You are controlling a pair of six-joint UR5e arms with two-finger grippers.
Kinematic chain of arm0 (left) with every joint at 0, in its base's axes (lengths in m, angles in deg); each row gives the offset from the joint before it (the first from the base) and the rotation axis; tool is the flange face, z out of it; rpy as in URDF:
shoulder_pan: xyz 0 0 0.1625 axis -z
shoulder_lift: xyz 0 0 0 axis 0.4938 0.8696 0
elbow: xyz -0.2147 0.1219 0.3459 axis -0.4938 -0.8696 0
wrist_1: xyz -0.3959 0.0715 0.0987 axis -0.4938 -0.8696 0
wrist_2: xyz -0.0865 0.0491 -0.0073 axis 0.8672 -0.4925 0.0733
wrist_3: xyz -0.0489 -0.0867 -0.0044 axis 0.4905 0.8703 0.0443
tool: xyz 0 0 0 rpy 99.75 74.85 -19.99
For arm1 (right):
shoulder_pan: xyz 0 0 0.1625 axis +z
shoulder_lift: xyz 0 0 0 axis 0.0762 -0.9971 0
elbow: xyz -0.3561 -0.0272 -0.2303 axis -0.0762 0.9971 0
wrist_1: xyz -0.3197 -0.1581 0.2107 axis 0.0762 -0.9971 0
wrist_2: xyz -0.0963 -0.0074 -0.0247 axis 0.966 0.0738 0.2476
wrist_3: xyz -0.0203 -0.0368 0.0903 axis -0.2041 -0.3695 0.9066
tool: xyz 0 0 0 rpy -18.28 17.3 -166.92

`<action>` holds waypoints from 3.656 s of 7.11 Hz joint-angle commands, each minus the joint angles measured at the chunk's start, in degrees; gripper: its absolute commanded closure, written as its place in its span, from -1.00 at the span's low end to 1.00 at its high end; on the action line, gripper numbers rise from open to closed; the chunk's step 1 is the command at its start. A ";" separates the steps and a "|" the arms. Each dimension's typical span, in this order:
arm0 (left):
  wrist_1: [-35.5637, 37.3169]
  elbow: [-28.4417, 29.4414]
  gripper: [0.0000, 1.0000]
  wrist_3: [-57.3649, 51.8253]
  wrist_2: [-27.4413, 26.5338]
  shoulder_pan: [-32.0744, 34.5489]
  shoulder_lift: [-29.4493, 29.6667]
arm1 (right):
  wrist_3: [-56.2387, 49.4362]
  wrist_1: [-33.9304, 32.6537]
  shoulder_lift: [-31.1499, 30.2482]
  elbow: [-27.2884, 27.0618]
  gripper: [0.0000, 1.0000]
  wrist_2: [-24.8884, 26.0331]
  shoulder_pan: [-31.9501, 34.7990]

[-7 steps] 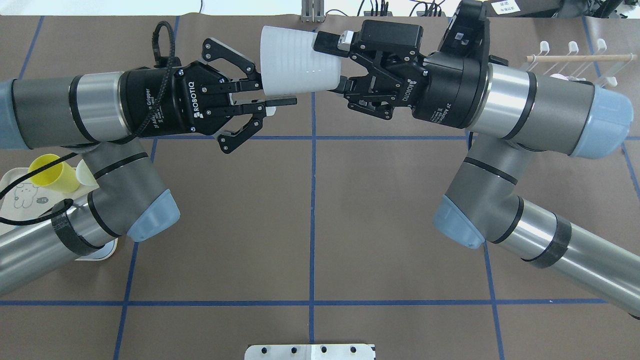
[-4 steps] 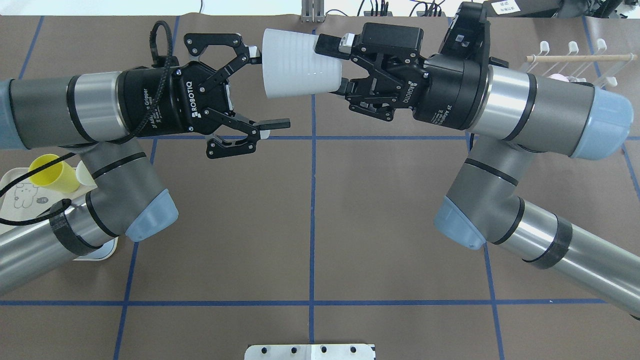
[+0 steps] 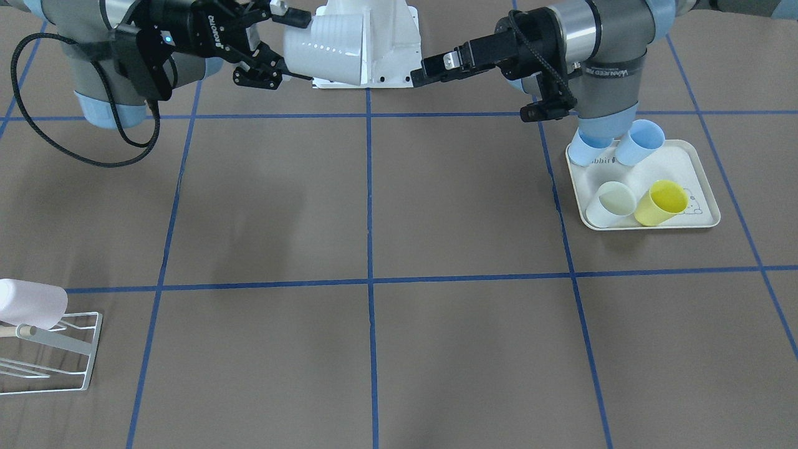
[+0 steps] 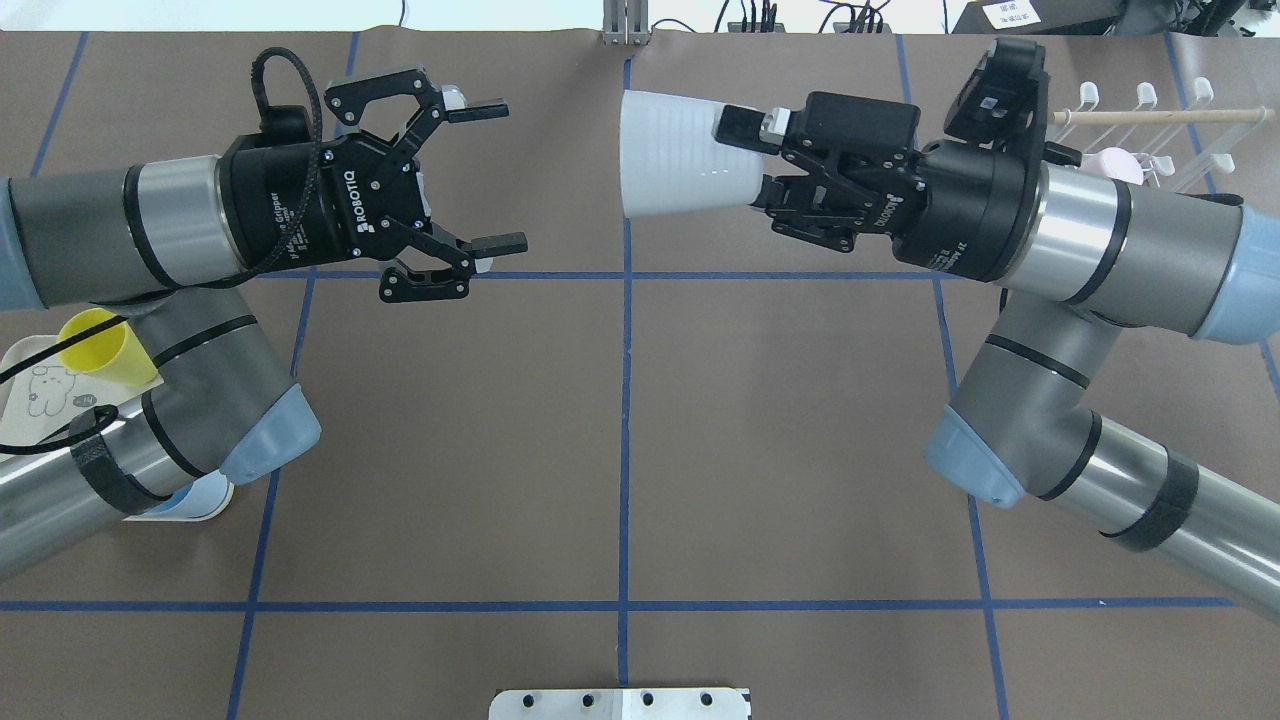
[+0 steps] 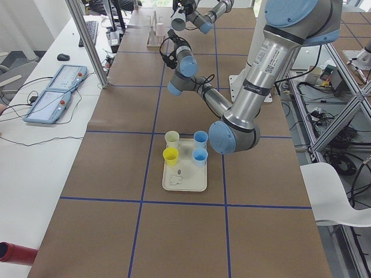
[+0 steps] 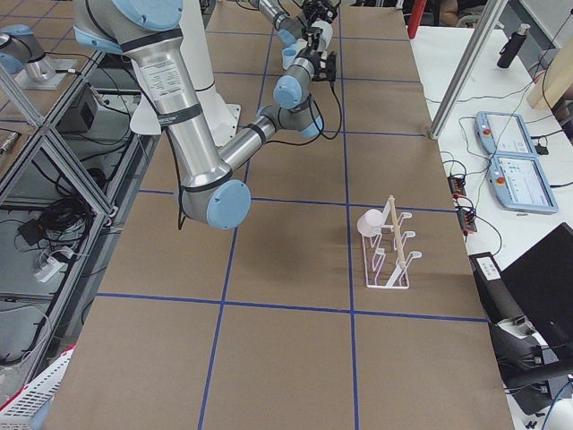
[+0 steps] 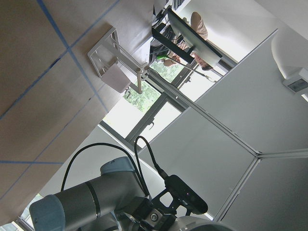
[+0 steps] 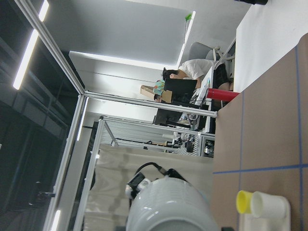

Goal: Transfer IKEA cup to right arm and place on rack

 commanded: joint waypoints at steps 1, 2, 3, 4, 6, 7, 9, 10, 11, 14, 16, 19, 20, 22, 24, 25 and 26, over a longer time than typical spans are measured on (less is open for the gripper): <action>0.28 2.24 -1.00 -2.75 -0.58 0.73 -0.59 | -13.69 -5.17 -6.93 1.79 0.42 -0.90 2.55; 0.28 2.69 -1.00 -5.20 -0.58 0.82 -0.76 | -17.13 -10.43 -8.17 1.10 0.42 -3.78 5.87; 0.28 3.22 -1.00 -5.49 -0.58 0.82 -0.85 | -19.77 -15.96 -10.27 0.57 0.42 -8.86 12.61; 0.28 3.66 -1.00 -6.45 -0.67 0.82 -0.85 | -29.37 -24.28 -11.51 0.56 0.50 -16.83 20.07; 0.37 4.71 -1.00 -6.89 -0.58 0.82 -0.85 | -48.10 -40.03 -12.57 0.30 0.50 -29.17 34.59; 0.37 4.72 -1.00 -6.89 -0.58 0.82 -0.85 | -58.20 -44.97 -15.45 0.47 0.49 -30.60 38.82; 0.37 4.98 -1.00 -6.89 -0.58 0.64 -0.85 | -82.63 -62.16 -17.41 0.65 0.45 -30.10 42.11; 0.37 5.07 -1.00 -6.89 -0.58 0.47 -0.85 | -84.47 -67.38 -16.80 0.91 0.45 -29.13 41.59; 0.37 5.50 -1.00 -6.89 -0.58 0.47 -0.85 | -84.49 -71.96 -14.80 1.09 0.45 -24.60 39.07; 0.28 5.95 -1.00 -6.89 -0.67 0.29 -0.85 | -84.58 -75.00 -12.67 5.64 0.45 -20.60 36.14; 0.28 5.95 -1.00 -6.89 -0.67 0.29 -0.85 | -84.31 -75.08 -11.26 7.15 0.45 -20.95 35.62; 0.28 5.95 -1.00 -6.89 -0.67 0.29 -0.85 | -84.14 -75.17 -10.12 7.76 0.45 -21.04 35.09; 0.28 5.95 -1.00 -6.89 -0.67 0.20 -0.85 | -83.96 -75.08 -9.86 8.03 0.45 -21.04 35.00; 0.28 5.95 -1.00 -6.89 -0.58 0.29 -0.85 | -83.79 -75.08 -9.24 8.47 0.45 -20.95 34.65; 0.28 5.95 -1.00 -6.89 -0.67 0.29 -0.85 | -83.78 -74.91 -9.24 9.26 0.45 -20.86 34.03; 0.28 5.95 -1.00 -6.89 -0.67 0.20 -0.85 | -84.05 -74.73 -9.24 10.66 0.45 -20.95 33.94; 0.28 5.95 -1.00 -6.89 -0.67 0.20 -0.85 | -84.14 -74.73 -9.24 10.76 0.45 -20.95 33.86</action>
